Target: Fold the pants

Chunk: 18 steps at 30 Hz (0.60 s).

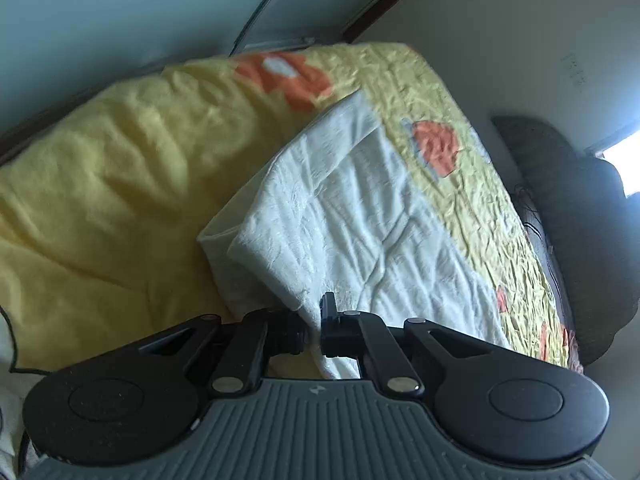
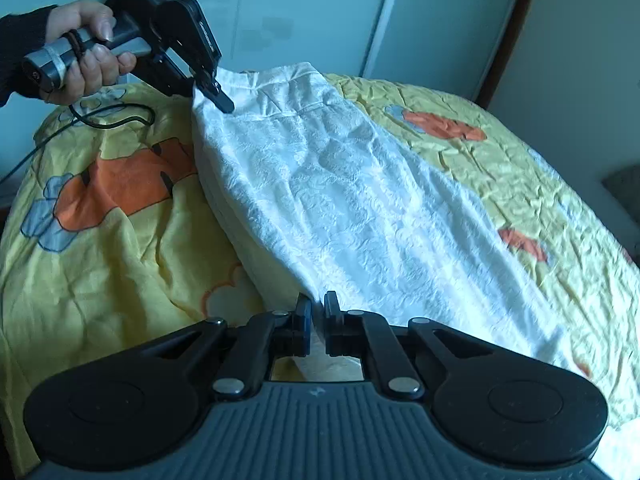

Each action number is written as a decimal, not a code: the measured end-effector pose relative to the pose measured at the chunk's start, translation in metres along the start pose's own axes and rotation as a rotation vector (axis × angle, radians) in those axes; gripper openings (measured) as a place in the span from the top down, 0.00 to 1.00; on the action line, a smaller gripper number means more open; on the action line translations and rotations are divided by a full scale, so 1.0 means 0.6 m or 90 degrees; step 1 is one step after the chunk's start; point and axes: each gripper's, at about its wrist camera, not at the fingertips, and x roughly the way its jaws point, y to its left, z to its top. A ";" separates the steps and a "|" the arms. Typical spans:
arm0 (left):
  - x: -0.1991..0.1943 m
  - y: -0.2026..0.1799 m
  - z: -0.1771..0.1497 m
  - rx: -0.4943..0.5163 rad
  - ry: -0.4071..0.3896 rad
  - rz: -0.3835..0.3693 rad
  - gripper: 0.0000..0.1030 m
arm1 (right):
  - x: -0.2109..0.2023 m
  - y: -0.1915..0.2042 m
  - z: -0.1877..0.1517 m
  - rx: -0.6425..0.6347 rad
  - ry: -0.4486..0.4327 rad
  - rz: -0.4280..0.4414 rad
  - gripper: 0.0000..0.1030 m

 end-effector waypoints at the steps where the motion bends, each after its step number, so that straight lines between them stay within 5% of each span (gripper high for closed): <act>1: -0.001 -0.005 -0.001 0.015 0.000 0.005 0.92 | 0.000 -0.001 0.000 0.005 0.002 0.003 0.92; 2: 0.001 -0.010 -0.001 0.030 0.002 0.015 0.78 | 0.002 -0.003 -0.001 0.012 0.009 0.011 0.92; 3: 0.006 -0.011 -0.001 0.039 0.002 0.026 0.75 | 0.005 -0.005 -0.004 0.022 0.013 0.016 0.92; 9: -0.048 0.002 -0.017 0.070 -0.016 0.016 0.71 | -0.024 -0.020 -0.023 0.084 0.001 0.017 0.89; 13: -0.127 -0.026 -0.043 0.150 -0.099 0.015 0.71 | -0.065 -0.052 -0.032 0.165 -0.030 0.027 0.85; 15: -0.140 -0.050 -0.059 0.139 -0.104 -0.044 0.53 | -0.073 -0.070 -0.032 0.203 -0.048 0.026 0.85; 18: -0.103 -0.081 -0.110 0.037 -0.008 -0.188 0.45 | -0.069 -0.079 -0.022 0.202 -0.043 -0.010 0.85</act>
